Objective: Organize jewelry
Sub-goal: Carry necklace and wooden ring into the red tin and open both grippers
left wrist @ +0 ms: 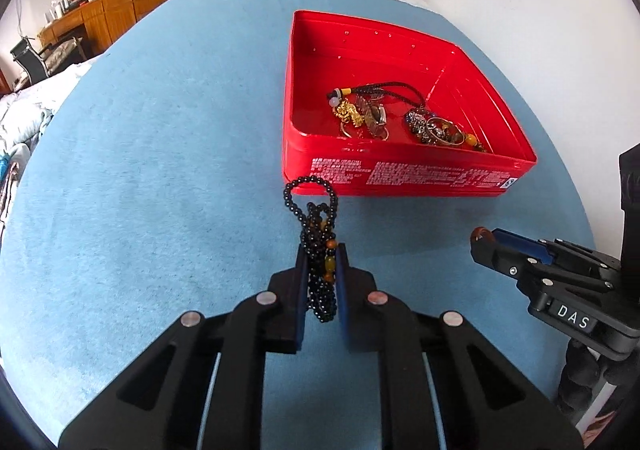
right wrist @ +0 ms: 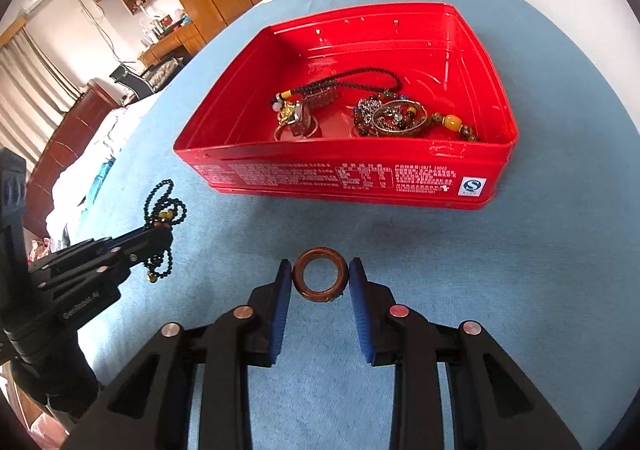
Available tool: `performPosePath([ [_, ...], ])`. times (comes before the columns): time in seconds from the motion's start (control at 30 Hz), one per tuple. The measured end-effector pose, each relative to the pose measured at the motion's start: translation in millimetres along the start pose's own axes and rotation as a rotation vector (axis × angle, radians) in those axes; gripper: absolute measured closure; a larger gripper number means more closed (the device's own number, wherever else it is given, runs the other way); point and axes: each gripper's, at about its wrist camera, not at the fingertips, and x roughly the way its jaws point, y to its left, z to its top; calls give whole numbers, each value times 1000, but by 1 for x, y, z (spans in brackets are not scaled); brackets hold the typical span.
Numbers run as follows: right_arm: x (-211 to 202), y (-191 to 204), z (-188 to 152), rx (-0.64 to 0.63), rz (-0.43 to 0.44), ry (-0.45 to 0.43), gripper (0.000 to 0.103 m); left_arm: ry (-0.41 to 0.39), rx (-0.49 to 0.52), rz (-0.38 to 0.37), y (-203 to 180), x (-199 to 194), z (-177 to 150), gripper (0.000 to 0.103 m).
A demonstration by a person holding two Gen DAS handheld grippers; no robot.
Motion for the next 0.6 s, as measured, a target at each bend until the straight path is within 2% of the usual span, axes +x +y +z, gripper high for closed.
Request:
performPosePath([
  [0.37,4,-6,-10,19,-29,29,74,46,-3,17,-4,13,-10,92],
  [0.6,-31,-3,3,3,-25,-38,74,-25,25,14,-21,-8,10,92],
])
